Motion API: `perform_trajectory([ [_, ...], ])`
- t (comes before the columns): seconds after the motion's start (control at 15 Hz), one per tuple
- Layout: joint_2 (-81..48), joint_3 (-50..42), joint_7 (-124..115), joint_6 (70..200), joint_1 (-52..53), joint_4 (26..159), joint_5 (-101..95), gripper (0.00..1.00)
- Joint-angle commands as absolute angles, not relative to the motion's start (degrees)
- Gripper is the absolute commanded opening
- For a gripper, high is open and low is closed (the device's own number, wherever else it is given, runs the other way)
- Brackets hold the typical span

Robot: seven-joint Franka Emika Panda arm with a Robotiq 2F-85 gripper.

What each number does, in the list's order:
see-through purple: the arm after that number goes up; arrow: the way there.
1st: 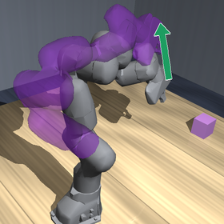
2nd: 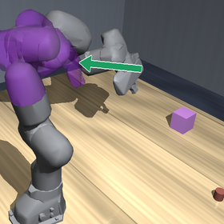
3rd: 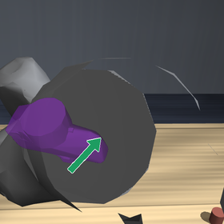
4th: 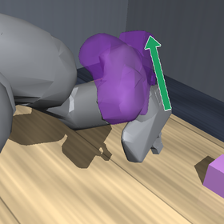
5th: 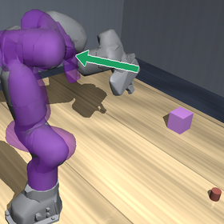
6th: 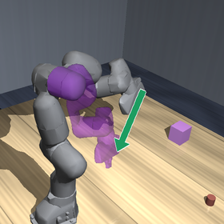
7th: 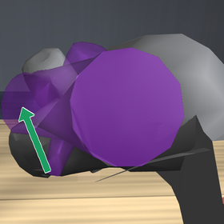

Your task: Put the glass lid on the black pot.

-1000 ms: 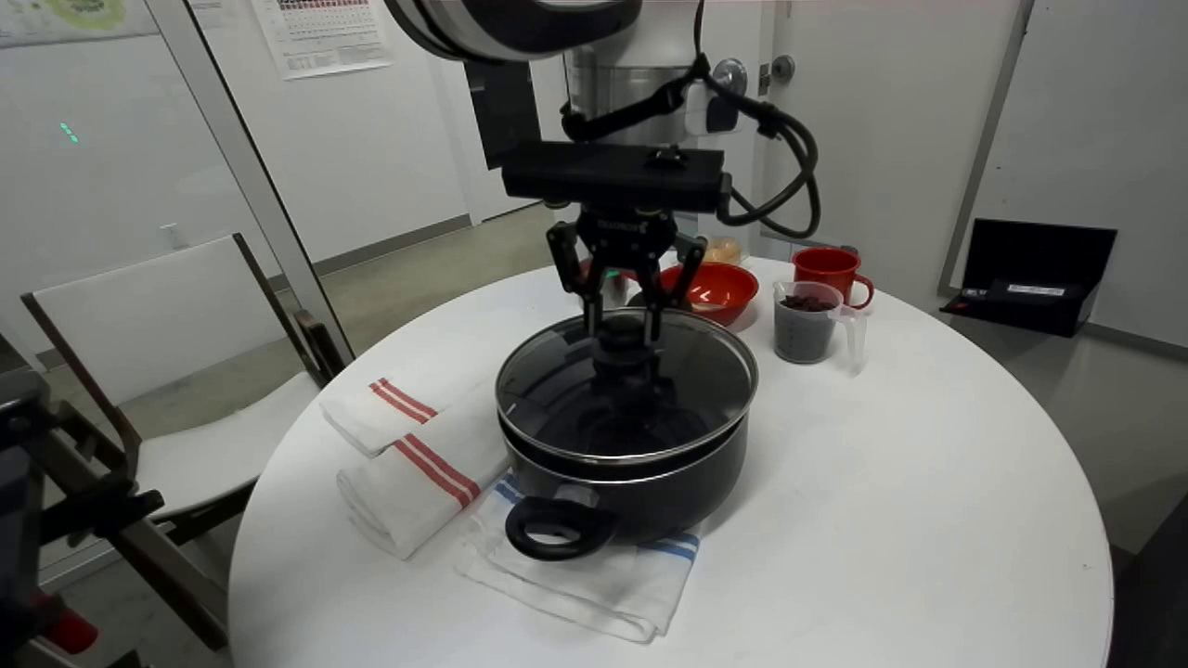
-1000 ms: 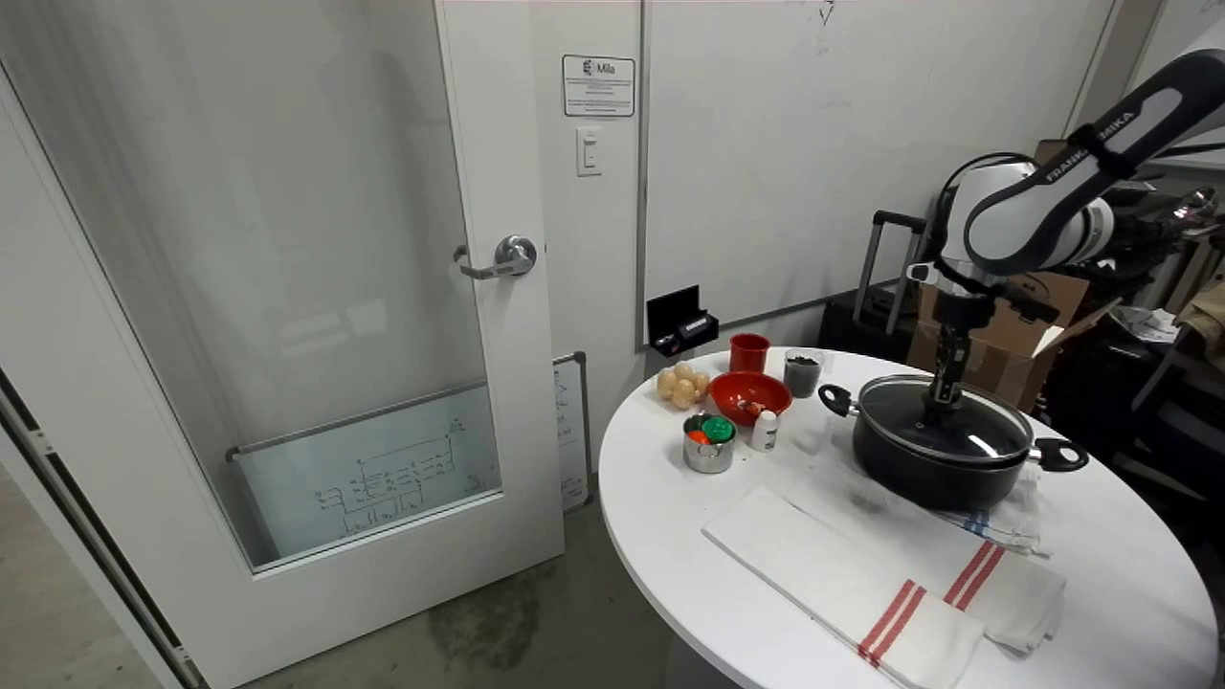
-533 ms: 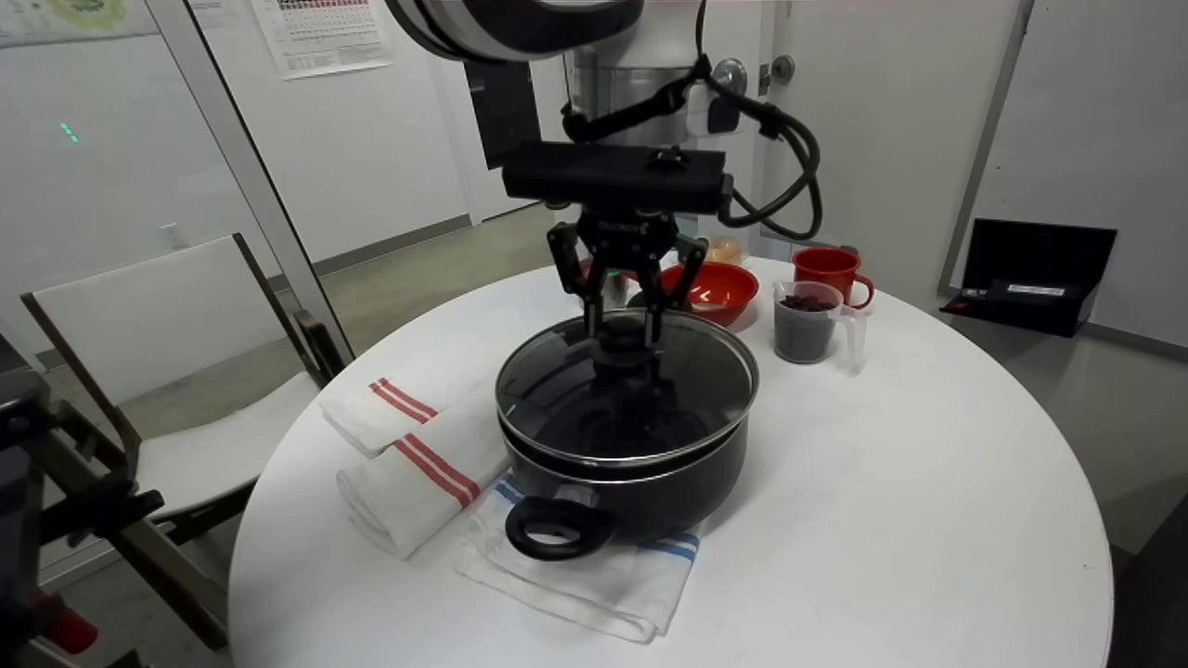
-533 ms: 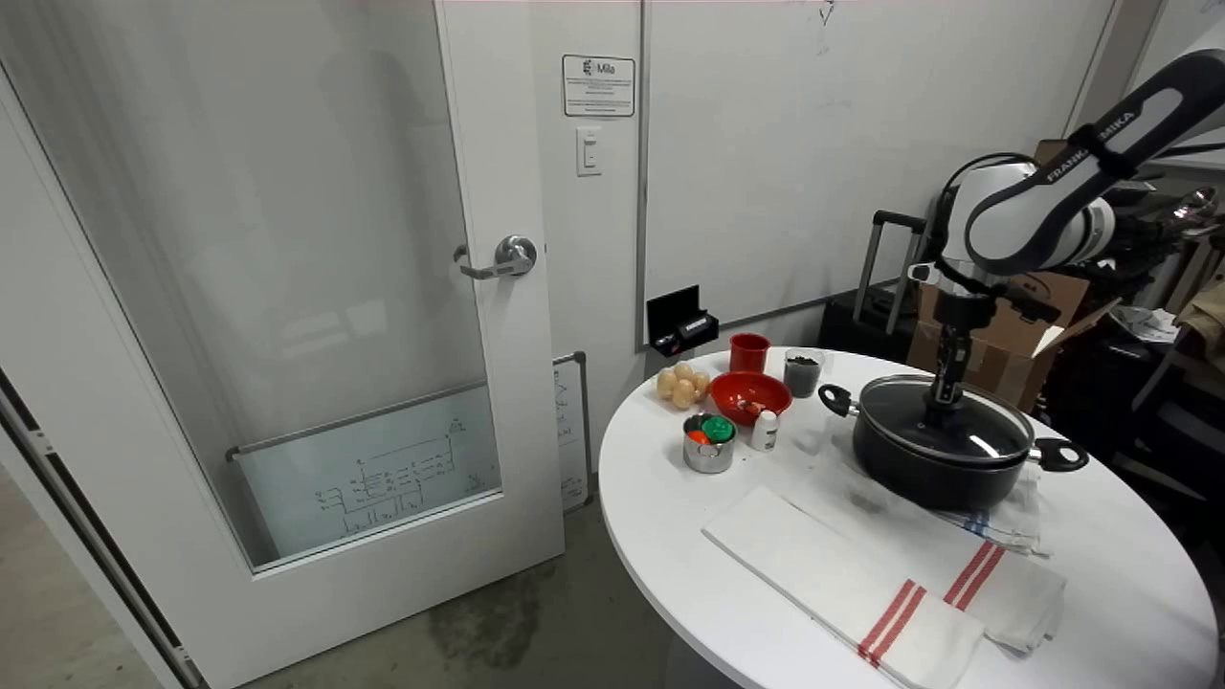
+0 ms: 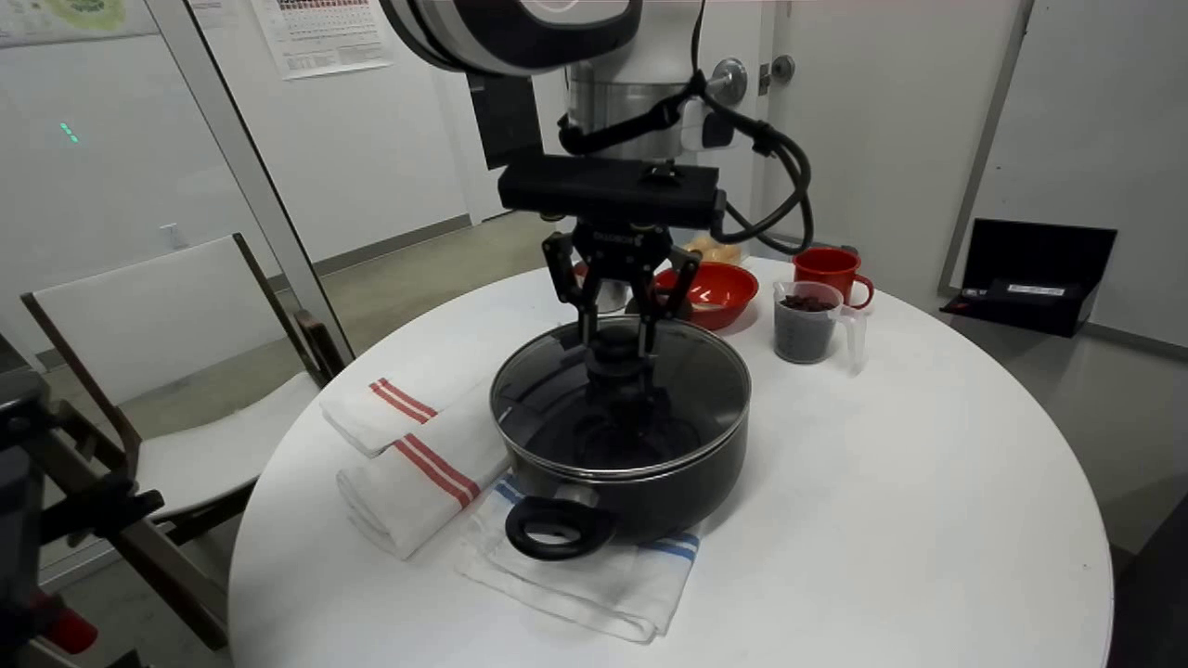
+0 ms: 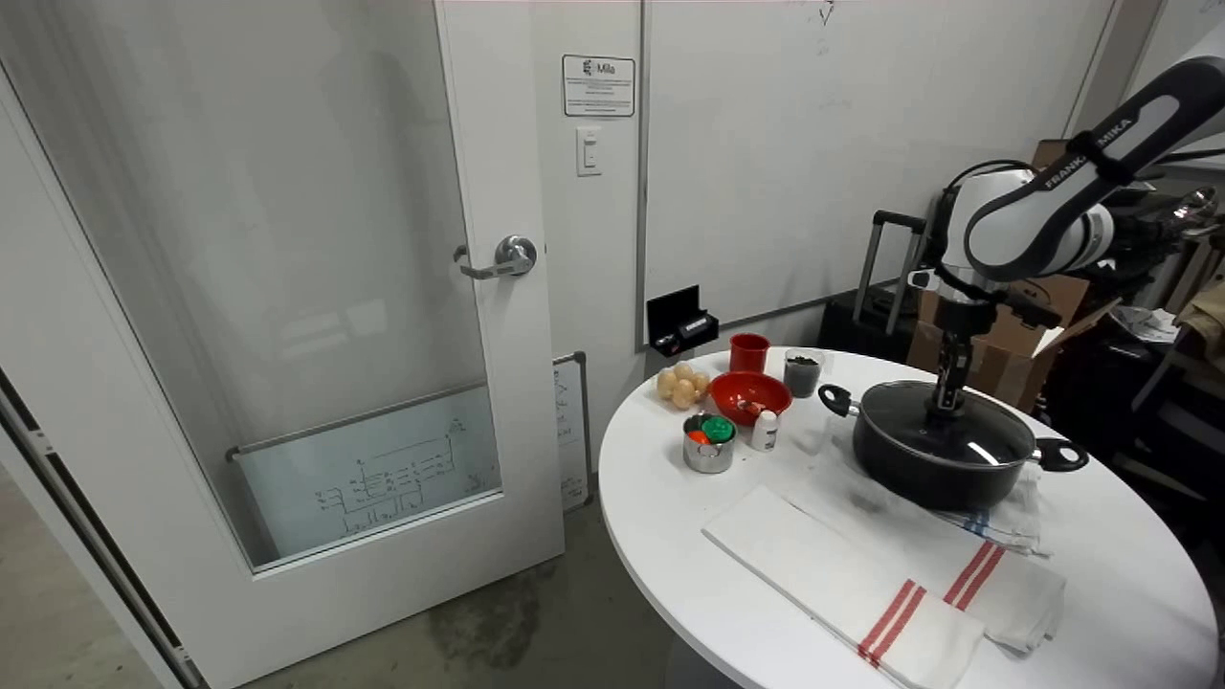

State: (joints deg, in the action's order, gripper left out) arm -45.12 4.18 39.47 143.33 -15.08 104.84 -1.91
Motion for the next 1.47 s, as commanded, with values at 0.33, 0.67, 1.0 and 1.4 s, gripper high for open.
perform_trajectory([
  [0.33,-45.1,4.9,39.8,142.0,-15.7,103.6,-1.5,0.25],
  [0.67,-46.0,5.7,41.0,141.7,-16.6,102.9,-1.0,0.25],
  [1.0,-46.1,6.3,41.5,141.7,-17.4,102.7,-0.9,0.25],
  [1.4,-43.9,5.4,40.2,143.5,-16.2,104.5,-1.8,0.99],
])
